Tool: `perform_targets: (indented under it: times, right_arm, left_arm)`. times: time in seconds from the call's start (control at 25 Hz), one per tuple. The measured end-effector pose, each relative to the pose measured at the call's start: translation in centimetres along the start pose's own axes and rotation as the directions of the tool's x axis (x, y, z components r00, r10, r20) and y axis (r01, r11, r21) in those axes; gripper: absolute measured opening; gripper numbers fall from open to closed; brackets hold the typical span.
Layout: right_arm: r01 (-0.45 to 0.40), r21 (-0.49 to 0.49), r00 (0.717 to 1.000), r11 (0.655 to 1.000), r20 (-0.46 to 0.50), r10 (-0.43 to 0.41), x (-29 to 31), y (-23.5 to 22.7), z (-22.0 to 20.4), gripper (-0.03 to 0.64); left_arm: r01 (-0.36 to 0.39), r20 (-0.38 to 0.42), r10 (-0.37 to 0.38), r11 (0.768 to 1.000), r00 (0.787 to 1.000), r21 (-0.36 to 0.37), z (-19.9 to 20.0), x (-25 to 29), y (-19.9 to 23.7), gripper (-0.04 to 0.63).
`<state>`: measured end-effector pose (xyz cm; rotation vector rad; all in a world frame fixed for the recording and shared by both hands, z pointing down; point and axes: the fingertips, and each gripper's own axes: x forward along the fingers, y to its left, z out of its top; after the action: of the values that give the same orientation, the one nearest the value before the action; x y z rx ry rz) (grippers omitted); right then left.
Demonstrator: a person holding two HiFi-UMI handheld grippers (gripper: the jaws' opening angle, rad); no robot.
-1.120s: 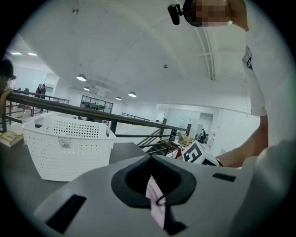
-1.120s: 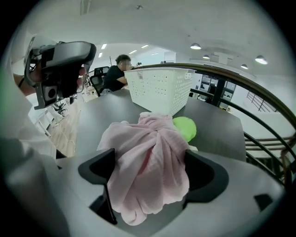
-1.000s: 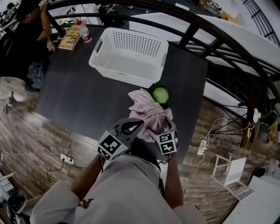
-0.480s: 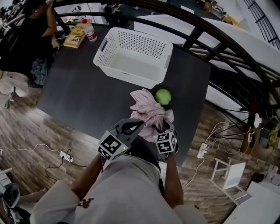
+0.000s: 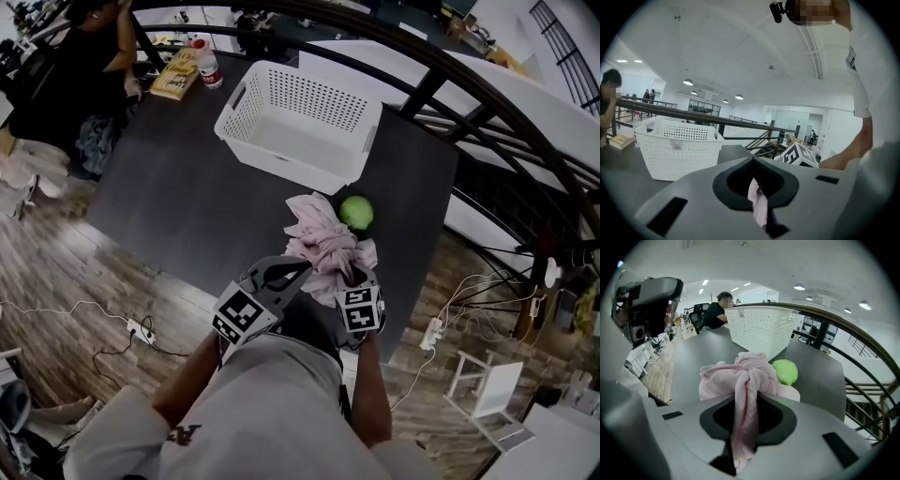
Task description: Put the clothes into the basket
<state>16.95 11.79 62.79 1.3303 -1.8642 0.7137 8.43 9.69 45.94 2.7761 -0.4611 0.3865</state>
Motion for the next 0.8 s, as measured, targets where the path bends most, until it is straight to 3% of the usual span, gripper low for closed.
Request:
perform_targets:
  times: [0.48,0.8]
  right_arm:
    - [-0.089,0.062,0.988,0.994,0.131,0.08,-1.7,1.5,2.8,0.081]
    - [-0.162,0.093,0.964,0.982,0.226,0.138,-3.6,3.2,5.7,0.078]
  left_arm:
    - [-0.037,0.018,0.037,0.999,0.999,-0.001,0.1,-1.3,0.6,0.003]
    - [-0.079,0.048,0.079,0.997,0.996,-0.001,0.9,-2.8,2.0,0.003]
